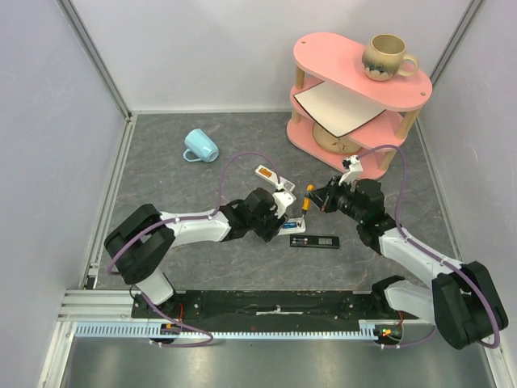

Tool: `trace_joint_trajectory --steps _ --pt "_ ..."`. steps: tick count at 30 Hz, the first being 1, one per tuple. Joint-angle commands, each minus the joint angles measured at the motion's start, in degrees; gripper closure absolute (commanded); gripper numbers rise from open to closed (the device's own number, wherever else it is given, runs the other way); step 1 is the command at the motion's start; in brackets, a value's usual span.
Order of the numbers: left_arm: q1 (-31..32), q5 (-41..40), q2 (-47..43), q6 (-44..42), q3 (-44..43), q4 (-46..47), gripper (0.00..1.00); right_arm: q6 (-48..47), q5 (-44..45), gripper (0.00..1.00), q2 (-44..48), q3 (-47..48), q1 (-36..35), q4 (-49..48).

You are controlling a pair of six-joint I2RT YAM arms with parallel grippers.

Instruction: Unload the batteries from the remote control

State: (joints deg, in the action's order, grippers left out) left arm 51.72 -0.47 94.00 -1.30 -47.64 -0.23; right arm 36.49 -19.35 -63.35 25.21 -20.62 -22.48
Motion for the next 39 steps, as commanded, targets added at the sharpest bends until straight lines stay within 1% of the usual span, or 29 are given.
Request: trace_joint_trajectory --steps 1,5,7,13,16,17,20,24,25,27,30,31,34,36,39 --pt "-1.10 3.63 1.36 0.16 -0.70 2.34 0.42 -0.36 1.86 1.00 -2.30 3.09 -0.21 -6.08" --pt "-1.45 5.65 2.85 0.33 -1.67 1.55 0.43 -0.72 3.44 1.00 -3.44 3.88 -0.30 -6.17" --pt "-1.45 7.58 3.30 0.60 -2.37 1.55 0.45 -0.89 3.97 1.00 -3.71 4.05 -0.56 -6.26" --pt "-1.45 13.73 4.62 0.77 -4.92 1.63 0.45 -0.46 5.38 1.00 -4.76 3.62 -0.91 -6.79" --pt "-1.45 13.57 3.30 0.86 -3.87 1.90 0.39 0.07 5.29 1.00 -5.29 3.35 -1.26 -7.49" --pt "-1.45 12.96 2.86 0.77 -3.43 1.99 0.30 0.07 5.55 1.00 -5.38 3.27 -1.35 -7.66" --pt "-1.45 9.88 2.25 0.86 -2.29 1.90 0.22 -0.10 6.60 1.00 -5.20 3.00 -1.88 -7.75" --pt "-1.36 9.17 3.30 0.86 -2.11 0.58 0.20 -0.54 7.57 1.00 -5.64 3.44 -2.31 -7.75" --pt "-1.36 8.82 3.56 2.34 -1.93 0.58 0.21 -0.98 7.84 1.00 -5.99 3.53 -2.49 -7.84" --pt "-1.36 8.56 3.74 2.62 -1.58 0.58 0.25 -1.59 8.71 1.00 -6.17 4.14 -2.75 -7.75" --pt "-1.36 7.59 4.62 2.44 -2.37 -1.35 0.43 -3.00 10.03 1.00 -6.87 5.19 -3.02 -6.79" --pt "-1.36 8.20 4.88 2.36 -2.55 -1.44 0.56 -3.26 10.21 1.00 -7.22 5.37 -2.93 -6.53" --pt "-1.36 9.34 5.49 2.00 -3.34 -1.53 0.70 -3.88 11.18 1.00 -7.75 5.55 -2.93 -6.52" --pt "-1.36 9.70 5.41 1.83 -4.21 -1.18 0.73 -4.15 11.71 1.00 -8.01 5.46 -3.02 -6.70" --pt "-1.28 11.28 5.32 1.39 -5.88 -0.21 0.73 -4.41 12.06 1.00 -8.19 5.64 -3.02 -6.52"
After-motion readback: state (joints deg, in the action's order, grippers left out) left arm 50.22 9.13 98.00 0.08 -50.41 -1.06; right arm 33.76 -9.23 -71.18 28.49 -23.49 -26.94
